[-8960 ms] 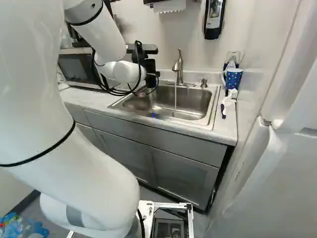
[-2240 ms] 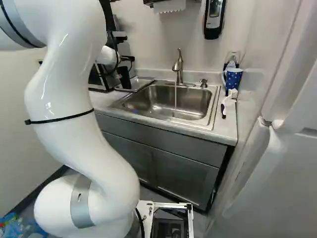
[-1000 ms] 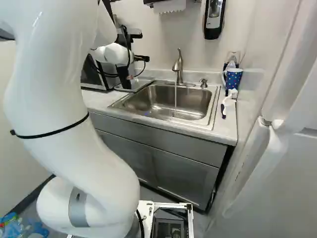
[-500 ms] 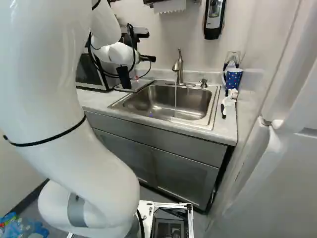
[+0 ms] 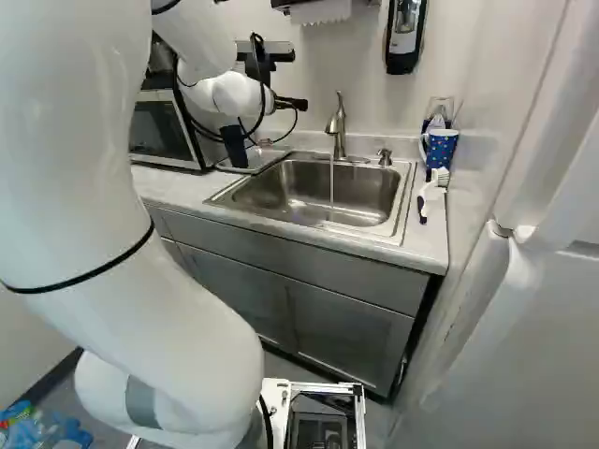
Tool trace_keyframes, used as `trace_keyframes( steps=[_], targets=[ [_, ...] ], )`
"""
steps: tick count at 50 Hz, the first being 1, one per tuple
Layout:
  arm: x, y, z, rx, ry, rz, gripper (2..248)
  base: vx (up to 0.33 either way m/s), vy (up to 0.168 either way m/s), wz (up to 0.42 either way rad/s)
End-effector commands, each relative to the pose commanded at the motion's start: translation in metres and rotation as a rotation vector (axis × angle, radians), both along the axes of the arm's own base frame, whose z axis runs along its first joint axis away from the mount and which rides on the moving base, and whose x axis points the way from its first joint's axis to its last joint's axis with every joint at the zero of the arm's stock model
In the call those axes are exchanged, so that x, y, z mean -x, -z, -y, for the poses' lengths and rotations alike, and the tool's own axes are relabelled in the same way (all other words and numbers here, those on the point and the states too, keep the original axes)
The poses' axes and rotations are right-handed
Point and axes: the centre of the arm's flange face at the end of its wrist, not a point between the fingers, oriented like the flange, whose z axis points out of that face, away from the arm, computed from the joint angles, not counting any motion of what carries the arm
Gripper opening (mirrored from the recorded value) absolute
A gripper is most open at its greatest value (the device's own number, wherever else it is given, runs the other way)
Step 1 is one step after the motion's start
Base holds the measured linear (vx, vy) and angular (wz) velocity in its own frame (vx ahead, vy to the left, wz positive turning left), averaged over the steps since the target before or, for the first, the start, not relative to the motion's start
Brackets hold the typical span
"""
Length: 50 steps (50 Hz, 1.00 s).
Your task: Rinse the cup and place it in the tray
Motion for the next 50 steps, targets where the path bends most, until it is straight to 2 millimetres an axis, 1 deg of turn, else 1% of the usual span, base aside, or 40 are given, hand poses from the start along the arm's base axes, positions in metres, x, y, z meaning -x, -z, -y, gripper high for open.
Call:
trace_keyframes(
  steps=[18, 42, 50],
  targets=[
    [-0.01, -0.02, 0.024, 0.001, 0.044, 0.038, 247, 0.0, 0.0, 0.0],
    [-0.04, -0.04, 0.047, 0.012, 0.068, 0.033, 247, 0.0, 0.0, 0.0],
    [-0.047, -0.047, 0.056, 0.017, 0.075, 0.023, 247, 0.0, 0.0, 0.0]
  ],
)
